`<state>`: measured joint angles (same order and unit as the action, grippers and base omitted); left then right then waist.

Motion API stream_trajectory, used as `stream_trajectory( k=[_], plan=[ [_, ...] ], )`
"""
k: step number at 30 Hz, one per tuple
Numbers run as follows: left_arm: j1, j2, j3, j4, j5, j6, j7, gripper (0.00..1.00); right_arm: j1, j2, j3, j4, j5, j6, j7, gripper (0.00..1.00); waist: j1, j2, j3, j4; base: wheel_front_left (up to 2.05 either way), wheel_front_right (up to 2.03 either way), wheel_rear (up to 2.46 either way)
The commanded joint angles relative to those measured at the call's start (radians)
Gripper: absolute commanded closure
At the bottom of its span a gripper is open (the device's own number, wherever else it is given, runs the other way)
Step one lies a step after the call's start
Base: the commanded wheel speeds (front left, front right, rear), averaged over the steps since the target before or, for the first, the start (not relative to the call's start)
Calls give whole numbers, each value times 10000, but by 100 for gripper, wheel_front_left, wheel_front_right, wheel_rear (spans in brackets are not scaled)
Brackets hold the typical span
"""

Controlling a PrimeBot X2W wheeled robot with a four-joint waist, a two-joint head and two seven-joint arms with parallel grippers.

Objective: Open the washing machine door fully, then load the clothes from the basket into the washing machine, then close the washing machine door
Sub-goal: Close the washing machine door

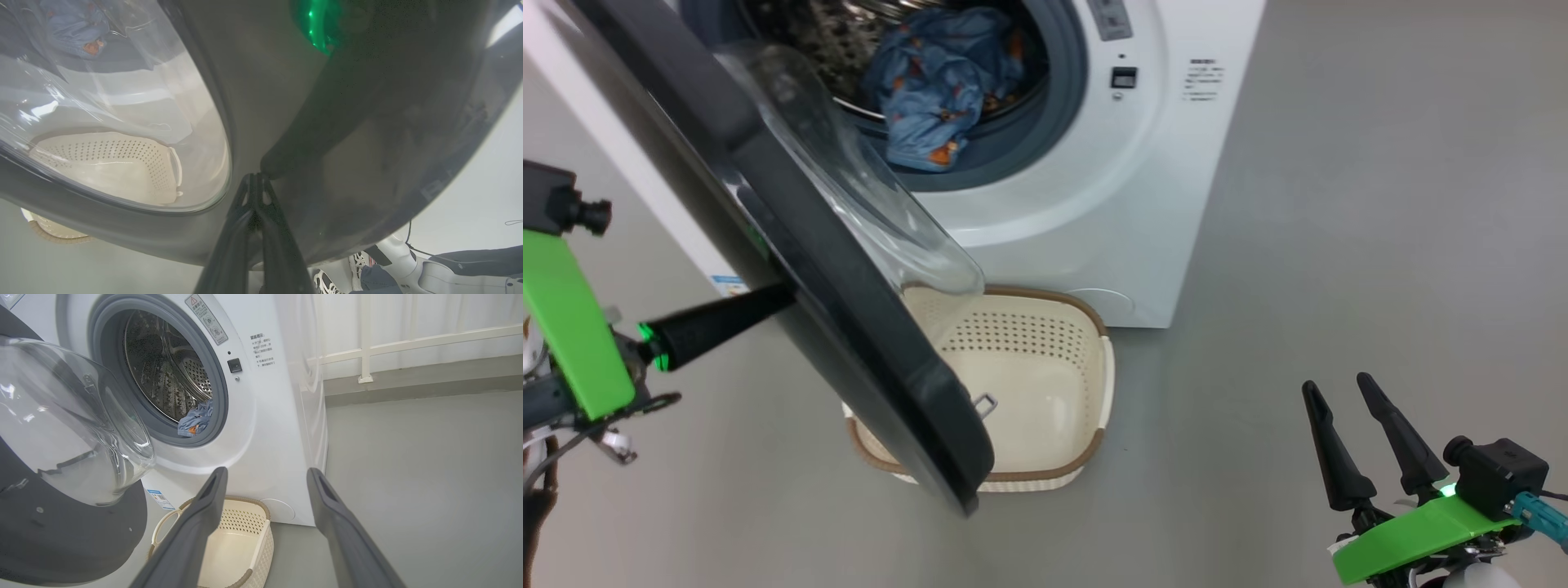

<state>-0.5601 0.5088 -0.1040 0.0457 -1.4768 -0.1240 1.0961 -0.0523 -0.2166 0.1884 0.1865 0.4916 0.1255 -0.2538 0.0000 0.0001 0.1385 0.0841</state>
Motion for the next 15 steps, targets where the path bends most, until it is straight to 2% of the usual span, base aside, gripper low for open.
stream_trajectory(
  k=[1,15],
  plan=[
    [-663,318,334,-85,218,-67,-198,100,-260,-34,124,-277,-128,52,-80,0,0,-1,289,-607,0,0,0],
    [-1955,9,135,1167,1204,-67,-1713,100,-610,332,-11,-325,-151,52,-80,0,0,-1,888,-2012,0,0,0]
  ],
)
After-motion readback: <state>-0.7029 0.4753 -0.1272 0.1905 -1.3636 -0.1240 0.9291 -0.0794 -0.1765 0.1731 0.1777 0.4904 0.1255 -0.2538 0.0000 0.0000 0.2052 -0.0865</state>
